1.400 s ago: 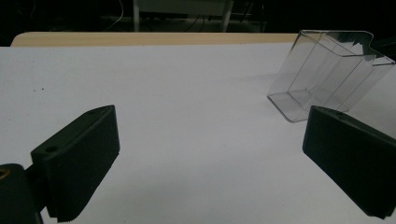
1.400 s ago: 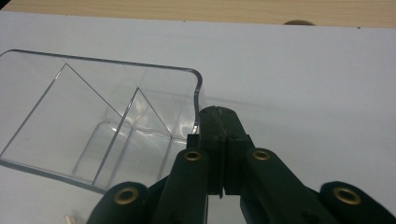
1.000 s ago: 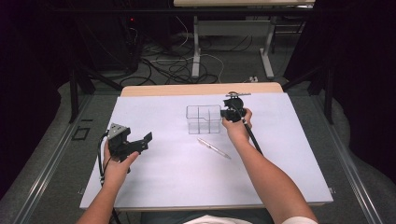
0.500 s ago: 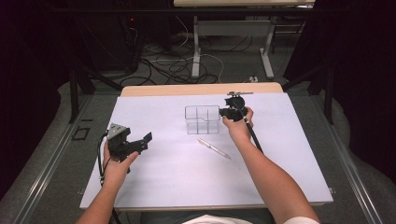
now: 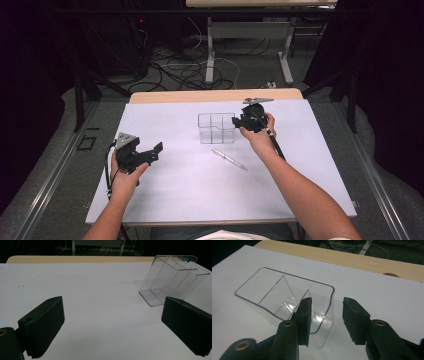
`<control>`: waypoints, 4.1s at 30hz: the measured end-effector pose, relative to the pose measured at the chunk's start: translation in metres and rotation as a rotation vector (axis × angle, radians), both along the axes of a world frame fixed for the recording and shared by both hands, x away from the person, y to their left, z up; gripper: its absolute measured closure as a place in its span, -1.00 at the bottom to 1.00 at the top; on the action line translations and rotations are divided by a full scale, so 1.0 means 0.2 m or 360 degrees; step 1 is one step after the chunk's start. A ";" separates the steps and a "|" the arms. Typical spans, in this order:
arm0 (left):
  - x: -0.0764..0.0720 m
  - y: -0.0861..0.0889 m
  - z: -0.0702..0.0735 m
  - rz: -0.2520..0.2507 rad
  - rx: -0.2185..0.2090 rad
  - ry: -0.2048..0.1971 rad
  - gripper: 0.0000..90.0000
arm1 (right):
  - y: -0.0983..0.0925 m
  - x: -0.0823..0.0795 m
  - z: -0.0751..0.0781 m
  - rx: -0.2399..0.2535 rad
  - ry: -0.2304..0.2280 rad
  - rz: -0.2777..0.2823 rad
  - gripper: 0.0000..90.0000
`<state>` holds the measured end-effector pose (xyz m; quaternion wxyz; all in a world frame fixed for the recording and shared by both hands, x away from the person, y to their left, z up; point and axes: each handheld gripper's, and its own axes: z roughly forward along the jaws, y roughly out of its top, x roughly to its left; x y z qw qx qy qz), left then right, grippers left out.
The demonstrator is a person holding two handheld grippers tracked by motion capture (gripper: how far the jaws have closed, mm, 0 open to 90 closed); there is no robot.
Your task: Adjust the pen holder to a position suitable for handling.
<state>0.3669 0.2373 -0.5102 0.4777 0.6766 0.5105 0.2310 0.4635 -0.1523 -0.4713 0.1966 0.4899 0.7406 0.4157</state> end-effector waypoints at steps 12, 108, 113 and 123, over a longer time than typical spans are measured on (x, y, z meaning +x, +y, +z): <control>0.00 0.00 0.00 -0.0003 -0.0001 0.0002 -0.89 | -0.07 -0.08 0.06 0.0013 -0.0088 0.0157 0.00; 0.01 -0.01 -0.02 -0.0027 0.0044 0.0039 -0.88 | 0.07 -0.28 -0.33 -0.0646 0.0463 0.0736 0.73; 0.01 -0.01 -0.02 -0.0025 0.0045 0.0039 -0.88 | 0.07 -0.28 -0.32 -0.0661 0.0501 0.0725 0.77; 0.01 -0.02 -0.02 -0.0027 0.0047 0.0044 -0.88 | 0.07 -0.28 -0.32 -0.0660 0.0486 0.0732 0.77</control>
